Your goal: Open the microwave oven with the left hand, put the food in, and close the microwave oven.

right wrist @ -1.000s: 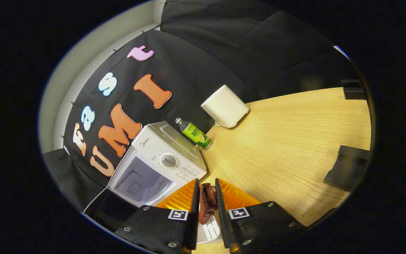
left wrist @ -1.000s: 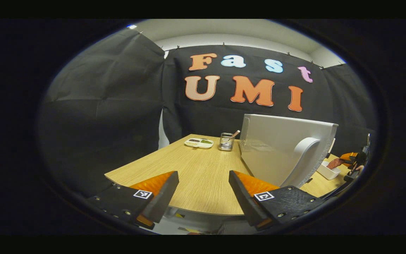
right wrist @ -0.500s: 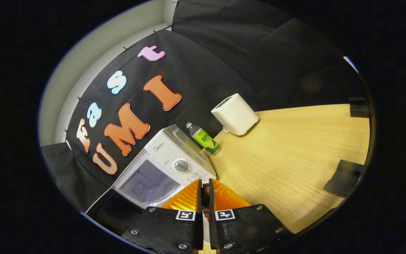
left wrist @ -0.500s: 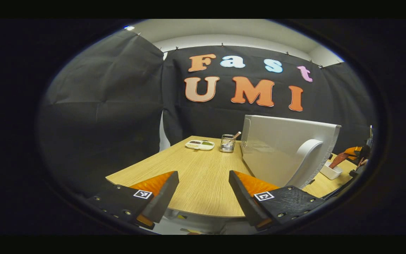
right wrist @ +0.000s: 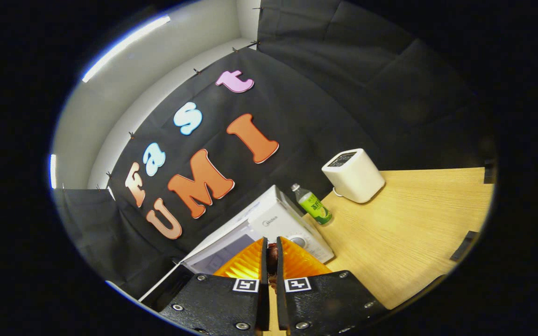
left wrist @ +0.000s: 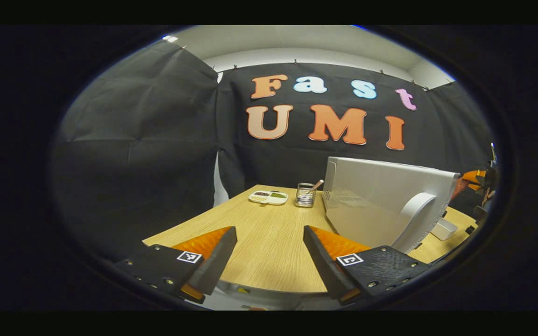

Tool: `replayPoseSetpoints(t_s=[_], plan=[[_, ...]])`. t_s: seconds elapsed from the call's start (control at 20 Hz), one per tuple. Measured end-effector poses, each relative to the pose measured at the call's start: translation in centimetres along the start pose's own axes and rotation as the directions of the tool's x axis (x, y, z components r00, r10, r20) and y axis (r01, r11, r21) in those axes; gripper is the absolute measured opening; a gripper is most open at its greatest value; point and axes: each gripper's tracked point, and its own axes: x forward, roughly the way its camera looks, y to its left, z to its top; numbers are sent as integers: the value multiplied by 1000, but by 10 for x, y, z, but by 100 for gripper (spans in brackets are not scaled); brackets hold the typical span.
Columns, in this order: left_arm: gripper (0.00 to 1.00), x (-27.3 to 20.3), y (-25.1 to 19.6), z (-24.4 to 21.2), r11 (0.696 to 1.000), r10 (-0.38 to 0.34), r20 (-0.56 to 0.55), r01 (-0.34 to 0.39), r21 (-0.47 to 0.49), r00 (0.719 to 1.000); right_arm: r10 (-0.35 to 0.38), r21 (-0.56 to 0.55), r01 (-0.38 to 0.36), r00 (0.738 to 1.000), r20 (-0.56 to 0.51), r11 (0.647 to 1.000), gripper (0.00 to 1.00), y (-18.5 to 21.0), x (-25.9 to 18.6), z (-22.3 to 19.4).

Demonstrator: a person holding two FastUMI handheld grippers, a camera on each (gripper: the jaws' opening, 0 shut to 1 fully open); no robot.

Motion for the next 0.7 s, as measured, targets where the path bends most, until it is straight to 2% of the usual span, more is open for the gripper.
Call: replayPoseSetpoints(t_s=[0.35, 0.7], plan=[[88, 14, -4, 2, 1000, -24, -6, 24, 8, 1000, 104, 48, -102, 994, -43, 994, 6, 66, 36, -34], [88, 26, -11, 12, 999, -45, 18, 45, 19, 999, 124, 110, -113, 987, -100, 988, 6, 100, 81, -95]])
